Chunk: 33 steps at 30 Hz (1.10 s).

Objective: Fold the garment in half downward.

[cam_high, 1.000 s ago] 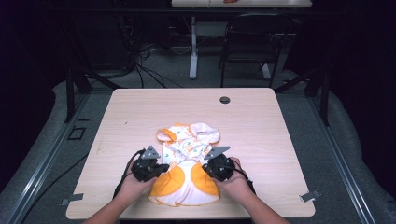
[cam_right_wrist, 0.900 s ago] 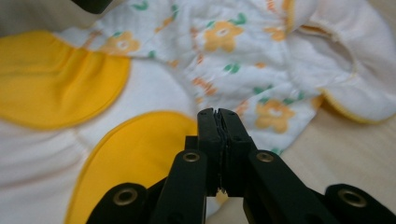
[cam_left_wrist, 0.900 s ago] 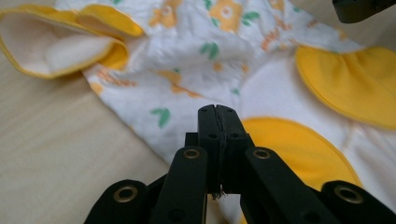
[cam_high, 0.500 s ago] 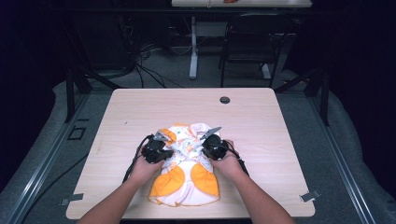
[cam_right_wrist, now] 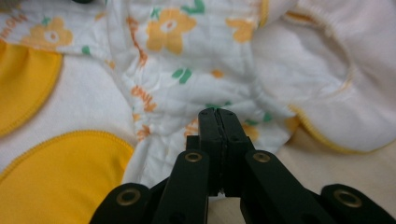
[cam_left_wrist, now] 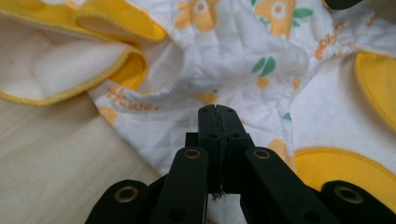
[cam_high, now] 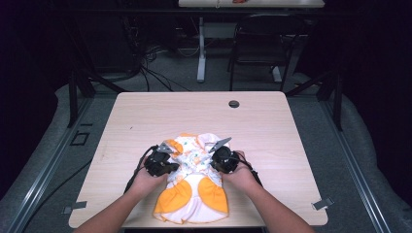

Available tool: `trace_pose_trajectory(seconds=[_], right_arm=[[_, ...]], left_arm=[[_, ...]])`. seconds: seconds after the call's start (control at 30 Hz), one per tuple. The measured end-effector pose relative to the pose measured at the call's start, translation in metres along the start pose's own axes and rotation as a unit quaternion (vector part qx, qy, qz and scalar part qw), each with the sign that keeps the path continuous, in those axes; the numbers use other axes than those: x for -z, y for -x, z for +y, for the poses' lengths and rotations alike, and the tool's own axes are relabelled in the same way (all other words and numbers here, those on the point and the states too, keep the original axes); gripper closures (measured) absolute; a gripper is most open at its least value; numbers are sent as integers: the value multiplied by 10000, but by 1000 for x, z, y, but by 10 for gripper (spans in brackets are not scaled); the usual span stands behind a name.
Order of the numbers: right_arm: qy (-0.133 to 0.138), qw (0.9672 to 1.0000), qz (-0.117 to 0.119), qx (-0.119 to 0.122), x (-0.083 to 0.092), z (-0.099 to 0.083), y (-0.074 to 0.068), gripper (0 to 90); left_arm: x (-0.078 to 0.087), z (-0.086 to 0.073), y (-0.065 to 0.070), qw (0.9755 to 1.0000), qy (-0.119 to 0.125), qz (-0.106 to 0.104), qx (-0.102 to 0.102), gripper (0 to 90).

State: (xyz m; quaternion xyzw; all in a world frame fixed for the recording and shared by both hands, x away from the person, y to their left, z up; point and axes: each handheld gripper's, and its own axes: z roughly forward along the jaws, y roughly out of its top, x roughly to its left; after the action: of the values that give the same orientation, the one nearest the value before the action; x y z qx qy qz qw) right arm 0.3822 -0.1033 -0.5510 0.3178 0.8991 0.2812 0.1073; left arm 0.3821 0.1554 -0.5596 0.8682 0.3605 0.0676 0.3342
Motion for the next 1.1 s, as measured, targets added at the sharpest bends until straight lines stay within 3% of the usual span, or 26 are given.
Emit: trace_pose_trajectory(seconds=[0.1, 0.23, 0.47, 0.7, 0.83, 0.93, 1.1], right_arm=[[172, 9997, -133, -82, 12, 20, 14, 899], [218, 9993, -260, -162, 14, 35, 29, 896], [353, 9968, -506, -508, 1, 58, 56, 862], [144, 9947, -567, -840, -21, 55, 73, 739], [98, 9938, -593, -934, -27, 51, 77, 688], [66, 9929, -567, -1041, -34, 47, 79, 643], [-62, 9936, -575, -969, -41, 46, 74, 634]], left_arm=[[8, 16, -9, 9999, 125, 113, 40, 899], [10, 38, -26, 9990, 316, 248, 198, 895], [-2, 60, -46, 9972, 393, 458, 444, 834], [-20, 57, -57, 9963, 307, 558, 575, 631], [-27, 53, -62, 9950, 322, 673, 661, 590], [-31, 51, -65, 9950, 242, 648, 717, 548], [-36, 47, -67, 9952, 91, 637, 732, 520]])
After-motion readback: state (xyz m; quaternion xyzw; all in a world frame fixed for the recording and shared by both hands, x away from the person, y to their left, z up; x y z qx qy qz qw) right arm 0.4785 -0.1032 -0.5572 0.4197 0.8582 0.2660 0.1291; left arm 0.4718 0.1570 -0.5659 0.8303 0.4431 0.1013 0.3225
